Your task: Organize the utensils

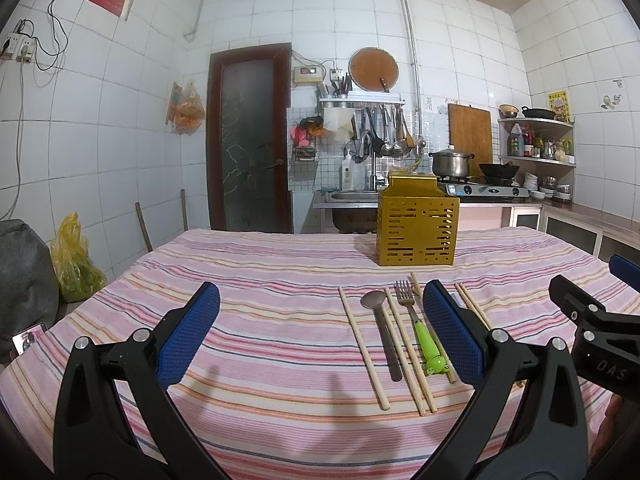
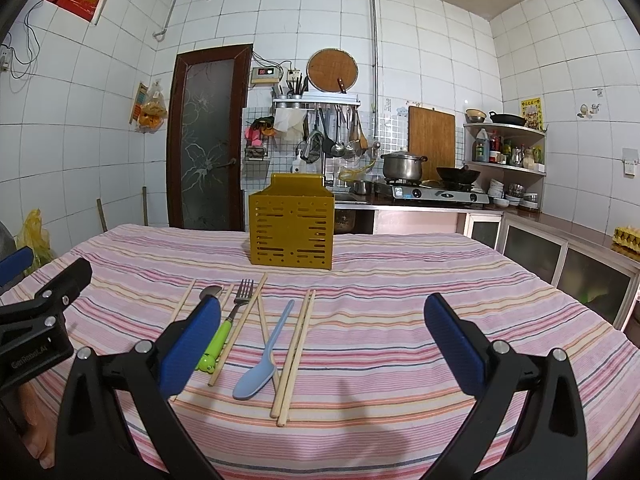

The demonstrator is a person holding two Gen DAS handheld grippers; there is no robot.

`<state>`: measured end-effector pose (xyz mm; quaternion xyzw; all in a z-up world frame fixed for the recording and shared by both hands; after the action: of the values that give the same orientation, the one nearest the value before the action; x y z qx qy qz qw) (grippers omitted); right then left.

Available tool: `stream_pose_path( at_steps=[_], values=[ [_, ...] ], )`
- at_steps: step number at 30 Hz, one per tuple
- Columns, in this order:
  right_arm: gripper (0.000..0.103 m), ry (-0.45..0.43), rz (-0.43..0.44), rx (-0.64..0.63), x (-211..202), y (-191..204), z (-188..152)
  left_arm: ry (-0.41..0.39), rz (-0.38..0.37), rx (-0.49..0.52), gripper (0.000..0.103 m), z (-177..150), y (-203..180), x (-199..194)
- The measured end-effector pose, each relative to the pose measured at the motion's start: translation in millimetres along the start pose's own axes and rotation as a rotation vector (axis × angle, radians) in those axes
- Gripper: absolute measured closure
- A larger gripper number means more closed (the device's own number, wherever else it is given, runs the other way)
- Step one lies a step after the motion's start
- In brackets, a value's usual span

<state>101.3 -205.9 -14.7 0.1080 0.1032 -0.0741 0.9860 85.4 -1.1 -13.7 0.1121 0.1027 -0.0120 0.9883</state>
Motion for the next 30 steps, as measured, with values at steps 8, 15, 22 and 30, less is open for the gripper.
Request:
stream_pose_path(
  at_steps=[8, 15, 22, 30],
  values=[
    [0.004, 0.007, -0.002, -0.002, -1, -1, -1, 0.013, -0.006, 0.005, 0.005, -1, 1, 3],
    [0.004, 0.009, -0.016, 0.0, 1, -3, 0, 0.019, -0.024, 0.01, 0.005, -3, -1, 6],
    [0.004, 0.027, -0.034, 0.006, 4, -5, -2, 0.042, 0.004, 0.024, 0.005, -6, -1, 9],
    [0.004, 0.166, -0.023, 0.053, 44, -15, 6, 0.17, -0.038, 0.032, 0.005, 0, -2, 45]
  ],
)
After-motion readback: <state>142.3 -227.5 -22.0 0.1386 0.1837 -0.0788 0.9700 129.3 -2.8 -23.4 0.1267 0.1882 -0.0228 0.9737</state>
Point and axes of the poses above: each gripper's, at about its wrist camera, not at the fingertips, and x roughly the way its jaws point, y to its left, z to its top, the point moved 9 cm from there along x, roughly the way its jaws point, and after that the axes turned 12 degrees about x, right-handed, at the moved point
